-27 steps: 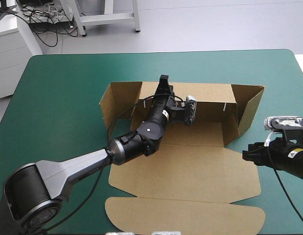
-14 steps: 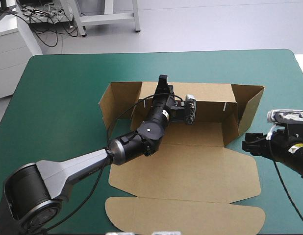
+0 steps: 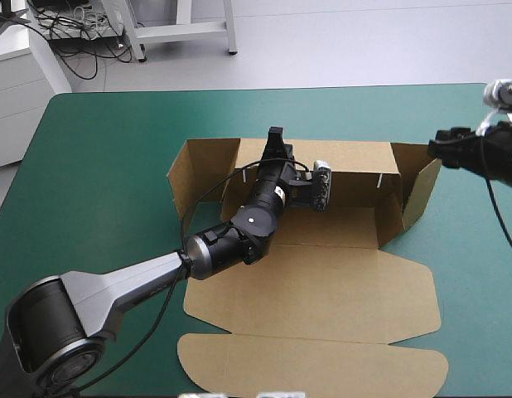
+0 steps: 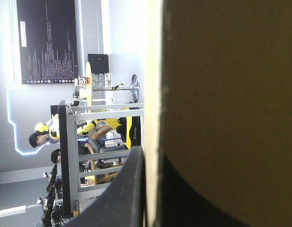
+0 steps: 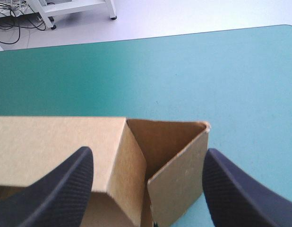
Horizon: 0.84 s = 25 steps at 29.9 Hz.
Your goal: Fold the box
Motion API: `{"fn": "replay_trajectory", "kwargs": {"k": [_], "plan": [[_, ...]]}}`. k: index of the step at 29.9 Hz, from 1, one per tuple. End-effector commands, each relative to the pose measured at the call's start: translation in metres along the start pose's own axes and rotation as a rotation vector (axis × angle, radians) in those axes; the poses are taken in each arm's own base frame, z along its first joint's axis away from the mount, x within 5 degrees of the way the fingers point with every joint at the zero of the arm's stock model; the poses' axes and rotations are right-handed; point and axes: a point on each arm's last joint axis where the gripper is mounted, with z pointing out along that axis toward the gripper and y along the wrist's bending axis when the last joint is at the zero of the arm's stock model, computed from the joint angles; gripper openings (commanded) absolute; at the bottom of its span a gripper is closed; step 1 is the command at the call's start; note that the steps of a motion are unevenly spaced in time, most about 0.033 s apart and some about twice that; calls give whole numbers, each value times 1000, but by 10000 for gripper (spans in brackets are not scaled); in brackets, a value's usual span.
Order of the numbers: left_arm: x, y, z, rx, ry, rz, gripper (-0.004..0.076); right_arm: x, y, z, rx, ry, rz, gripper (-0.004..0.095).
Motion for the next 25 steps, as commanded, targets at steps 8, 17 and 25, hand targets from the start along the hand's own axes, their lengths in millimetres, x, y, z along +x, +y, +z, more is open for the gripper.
{"fn": "replay_trajectory", "kwargs": {"k": [8,17,25], "plan": [[-2,23,-14,-72,-12,-61,-10,-58,-14,83,4,49,83,602],[-3,-2,-13,-92,-25,18,-10,-51,-29,156,20,229,87,579],[2,-11,-12,-89,-12,8,-10,-34,-39,185,52,374,69,575]]}}
